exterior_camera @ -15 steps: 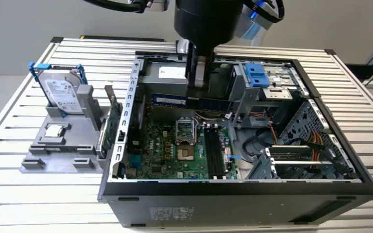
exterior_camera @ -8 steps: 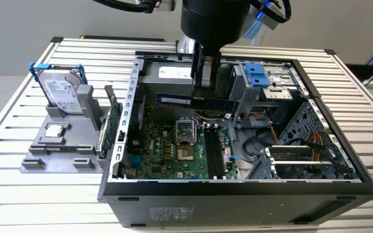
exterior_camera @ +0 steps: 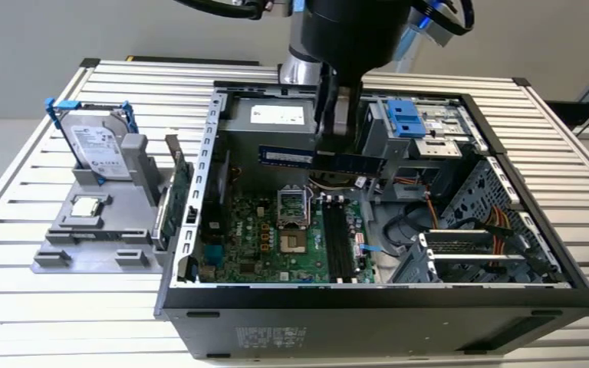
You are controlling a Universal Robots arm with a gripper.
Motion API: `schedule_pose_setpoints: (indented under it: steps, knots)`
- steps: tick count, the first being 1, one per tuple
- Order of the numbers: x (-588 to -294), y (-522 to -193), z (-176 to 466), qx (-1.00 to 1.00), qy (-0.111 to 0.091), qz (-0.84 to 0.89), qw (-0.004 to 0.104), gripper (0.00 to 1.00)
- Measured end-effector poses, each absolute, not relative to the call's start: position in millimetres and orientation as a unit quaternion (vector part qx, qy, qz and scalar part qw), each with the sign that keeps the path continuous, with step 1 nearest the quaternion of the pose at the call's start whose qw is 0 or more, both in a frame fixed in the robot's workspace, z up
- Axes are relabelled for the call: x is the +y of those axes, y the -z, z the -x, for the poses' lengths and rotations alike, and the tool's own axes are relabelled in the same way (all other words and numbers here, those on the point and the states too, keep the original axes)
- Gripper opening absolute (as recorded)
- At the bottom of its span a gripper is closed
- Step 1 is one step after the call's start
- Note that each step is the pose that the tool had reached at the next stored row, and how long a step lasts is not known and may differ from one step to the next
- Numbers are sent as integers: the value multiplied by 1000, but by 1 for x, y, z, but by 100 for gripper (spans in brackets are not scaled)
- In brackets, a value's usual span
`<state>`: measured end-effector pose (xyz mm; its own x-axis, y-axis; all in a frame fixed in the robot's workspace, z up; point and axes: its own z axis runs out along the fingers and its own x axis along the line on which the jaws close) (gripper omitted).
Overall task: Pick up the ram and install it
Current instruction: 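Pick up the ram and move it above insertion slot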
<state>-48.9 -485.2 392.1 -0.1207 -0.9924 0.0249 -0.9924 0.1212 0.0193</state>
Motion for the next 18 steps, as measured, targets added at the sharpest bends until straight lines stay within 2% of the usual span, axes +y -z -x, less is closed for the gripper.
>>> schedule_pose_setpoints:
  steps: [18]
  knots:
    - [-464, -392, 24, -749, -1, -662, 16, 0]
